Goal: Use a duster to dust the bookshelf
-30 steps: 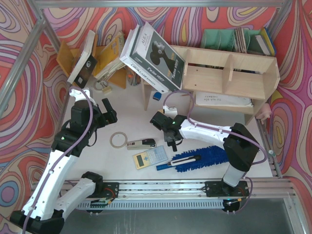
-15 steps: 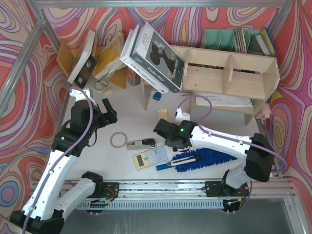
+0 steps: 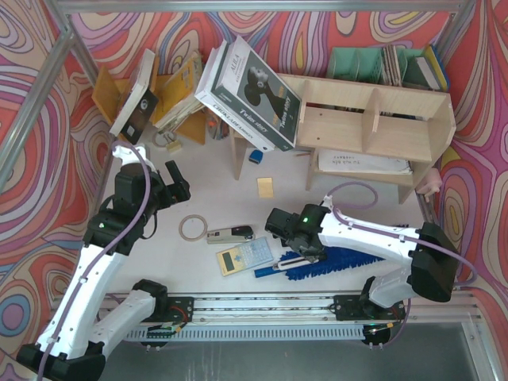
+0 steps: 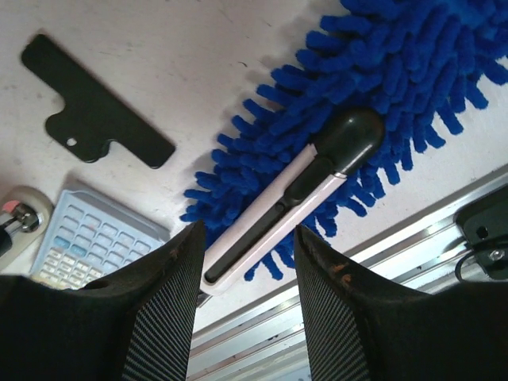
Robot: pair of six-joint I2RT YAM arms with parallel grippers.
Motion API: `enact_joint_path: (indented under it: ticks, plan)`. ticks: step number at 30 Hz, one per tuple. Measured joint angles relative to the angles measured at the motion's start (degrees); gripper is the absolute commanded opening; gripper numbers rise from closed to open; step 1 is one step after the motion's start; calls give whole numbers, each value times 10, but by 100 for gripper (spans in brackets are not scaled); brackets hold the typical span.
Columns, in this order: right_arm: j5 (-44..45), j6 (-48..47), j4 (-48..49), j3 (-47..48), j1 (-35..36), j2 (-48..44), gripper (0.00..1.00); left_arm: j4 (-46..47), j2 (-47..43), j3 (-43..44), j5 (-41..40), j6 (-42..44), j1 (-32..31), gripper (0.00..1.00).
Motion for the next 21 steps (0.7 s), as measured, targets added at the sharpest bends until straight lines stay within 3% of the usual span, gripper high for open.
enact_joint_path:
  ticks: [21]
  plan:
    - [-58,80,5,-56,0,-21,50,-4,-6,0,0,-2,0,99]
